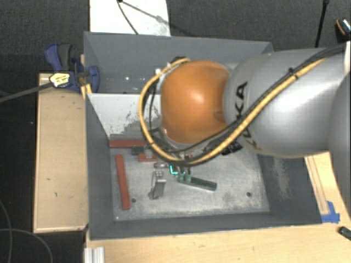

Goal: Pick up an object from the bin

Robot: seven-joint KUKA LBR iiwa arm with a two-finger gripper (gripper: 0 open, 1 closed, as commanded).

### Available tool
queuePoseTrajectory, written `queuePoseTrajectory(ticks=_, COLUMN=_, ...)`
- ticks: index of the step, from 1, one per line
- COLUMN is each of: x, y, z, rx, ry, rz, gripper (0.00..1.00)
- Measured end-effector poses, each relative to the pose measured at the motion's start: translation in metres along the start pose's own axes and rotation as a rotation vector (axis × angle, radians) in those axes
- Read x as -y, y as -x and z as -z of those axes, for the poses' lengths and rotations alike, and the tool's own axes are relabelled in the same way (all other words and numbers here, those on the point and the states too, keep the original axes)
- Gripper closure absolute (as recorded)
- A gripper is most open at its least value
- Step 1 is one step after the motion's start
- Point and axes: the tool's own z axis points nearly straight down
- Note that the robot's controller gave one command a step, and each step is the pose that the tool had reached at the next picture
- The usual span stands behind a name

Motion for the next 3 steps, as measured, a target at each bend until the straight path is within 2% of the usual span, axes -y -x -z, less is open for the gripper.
queuePoseTrajectory(ticks=1, x=0.056, y=0.037, z=-0.146, rx=0.001, ry=-0.002, rz=0.076, gripper=0.0)
queuePoseTrajectory(ticks=2, x=0.126, y=0.053, z=-0.136, rx=0.009, ry=-0.003, rz=0.077, gripper=0.0)
queuePoseTrajectory(ticks=3, x=0.191, y=0.025, z=-0.146, rx=0.003, ry=-0.003, rz=0.04, gripper=0.0)
